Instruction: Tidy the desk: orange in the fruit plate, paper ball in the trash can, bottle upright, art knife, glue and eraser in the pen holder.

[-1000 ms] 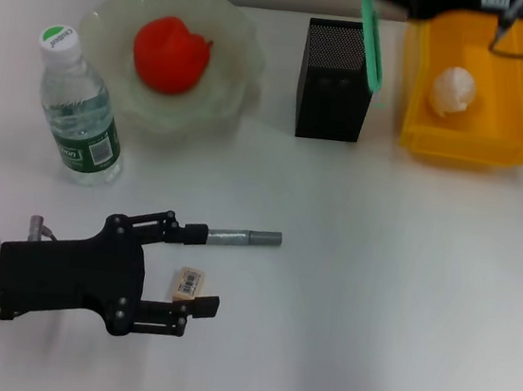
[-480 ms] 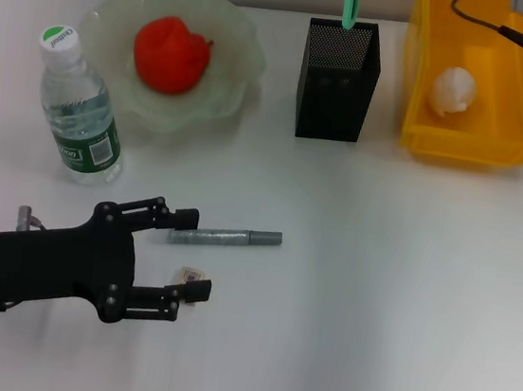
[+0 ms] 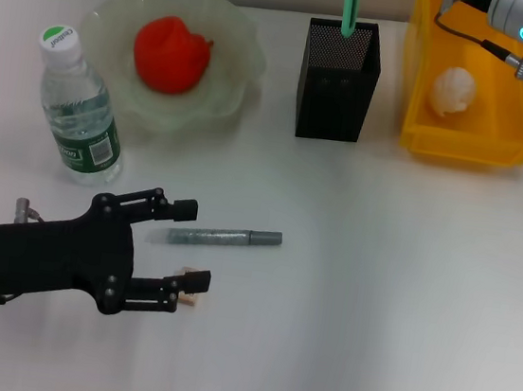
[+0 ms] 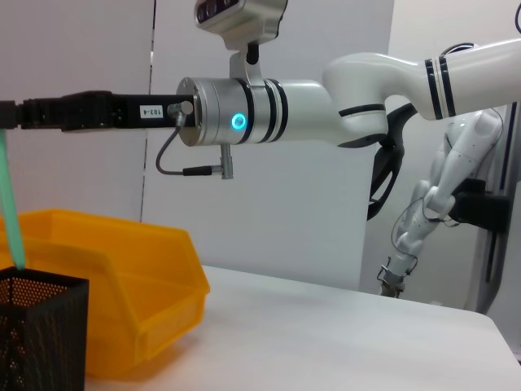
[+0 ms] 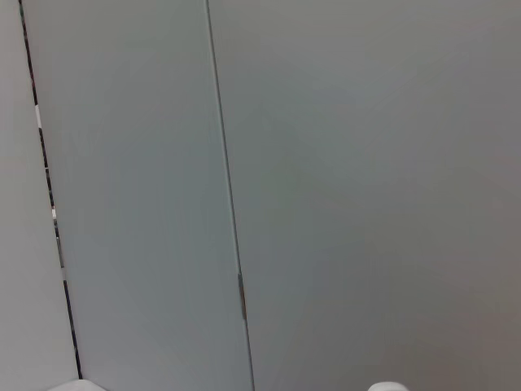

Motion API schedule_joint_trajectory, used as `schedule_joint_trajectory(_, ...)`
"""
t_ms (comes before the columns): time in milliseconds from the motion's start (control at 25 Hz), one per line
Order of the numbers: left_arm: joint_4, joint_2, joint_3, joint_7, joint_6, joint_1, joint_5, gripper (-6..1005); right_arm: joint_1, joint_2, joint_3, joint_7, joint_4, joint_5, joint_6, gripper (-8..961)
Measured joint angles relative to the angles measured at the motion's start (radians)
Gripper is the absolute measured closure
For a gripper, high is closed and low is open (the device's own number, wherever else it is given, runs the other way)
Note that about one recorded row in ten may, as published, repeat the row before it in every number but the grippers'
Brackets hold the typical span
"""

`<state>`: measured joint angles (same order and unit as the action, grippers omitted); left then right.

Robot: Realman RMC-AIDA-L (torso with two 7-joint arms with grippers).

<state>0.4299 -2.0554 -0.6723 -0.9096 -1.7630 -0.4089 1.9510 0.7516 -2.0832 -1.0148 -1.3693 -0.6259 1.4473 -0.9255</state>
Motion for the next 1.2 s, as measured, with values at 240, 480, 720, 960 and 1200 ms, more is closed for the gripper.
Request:
schedule_joint_trajectory(240,0.0,-0.003,0.007,0.0,-0.001,-0.001,0.0,184,0.001,0.0,0.008,0.009,0.003,-0.002,0.001,779)
schedule_joint_trajectory(480,0.0,-0.006,0.016,0.0,0.0,-0.002,0.0,185,0.002,0.0,0.003,0.013,0.008,-0.003,0.004,770)
schedule_joint_trajectory(720,0.001,-0.006,0.019,0.001,0.0,-0.002,0.0,184,0.003,0.0,0.001,0.024,0.018,-0.004,0.003,745)
schedule_joint_trajectory(960,0.0,-0.005,0.02,0.008,-0.001,0.0,0.0,184,0.007,0.0,0.001,0.025,0.022,-0.005,-0.006,666)
schedule_joint_trajectory(1200,0.0,-0.005,0.02,0.01,-0.004,0.003,-0.001,184,-0.01,0.0,0.007,0.025,0.022,-0.08,-0.028,533)
